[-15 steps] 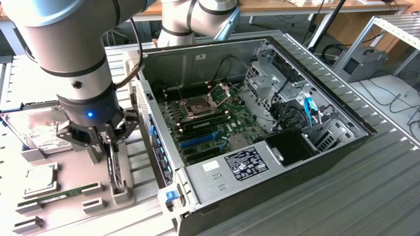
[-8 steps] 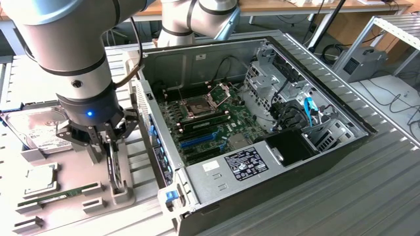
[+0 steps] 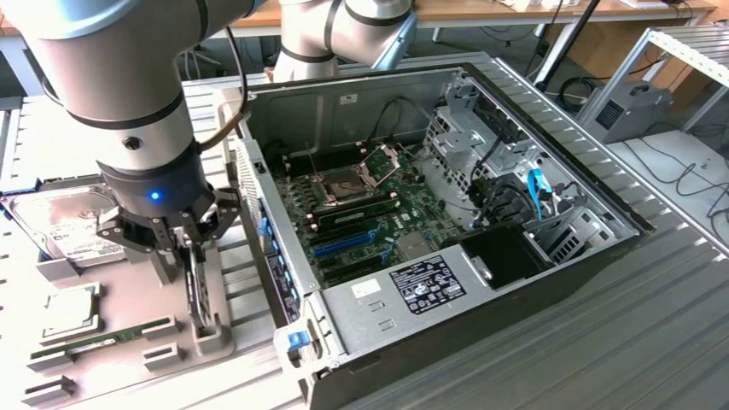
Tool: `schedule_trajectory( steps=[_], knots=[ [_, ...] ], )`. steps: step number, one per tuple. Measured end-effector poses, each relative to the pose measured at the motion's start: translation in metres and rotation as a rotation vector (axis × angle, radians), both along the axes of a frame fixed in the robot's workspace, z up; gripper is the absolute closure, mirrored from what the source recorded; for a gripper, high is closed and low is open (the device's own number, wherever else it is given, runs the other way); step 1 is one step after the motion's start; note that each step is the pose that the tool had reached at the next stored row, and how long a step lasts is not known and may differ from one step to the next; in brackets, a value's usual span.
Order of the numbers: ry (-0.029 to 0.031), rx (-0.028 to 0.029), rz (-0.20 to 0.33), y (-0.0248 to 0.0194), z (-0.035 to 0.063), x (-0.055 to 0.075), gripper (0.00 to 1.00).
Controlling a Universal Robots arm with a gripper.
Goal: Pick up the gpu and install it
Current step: 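Pick up the gpu and move the gpu toward the slot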
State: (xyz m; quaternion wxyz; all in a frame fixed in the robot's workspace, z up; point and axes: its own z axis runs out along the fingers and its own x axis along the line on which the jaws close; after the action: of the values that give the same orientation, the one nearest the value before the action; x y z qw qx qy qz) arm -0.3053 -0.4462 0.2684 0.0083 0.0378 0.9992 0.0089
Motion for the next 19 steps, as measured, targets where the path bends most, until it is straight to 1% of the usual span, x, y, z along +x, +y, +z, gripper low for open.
schedule_trajectory(
  steps=[5, 7, 12, 19],
  knots=[
    [0.0, 0.0, 0.0, 0.0, 0.001, 0.0, 0.74],
    [0.0, 0.0, 0.0, 0.0, 0.0039, 0.0, 0.74],
    [0.0, 0.0, 0.0, 0.0, 0.0057, 0.0, 0.74],
    [0.0, 0.0, 0.0, 0.0, 0.0066, 0.0, 0.74]
  ],
)
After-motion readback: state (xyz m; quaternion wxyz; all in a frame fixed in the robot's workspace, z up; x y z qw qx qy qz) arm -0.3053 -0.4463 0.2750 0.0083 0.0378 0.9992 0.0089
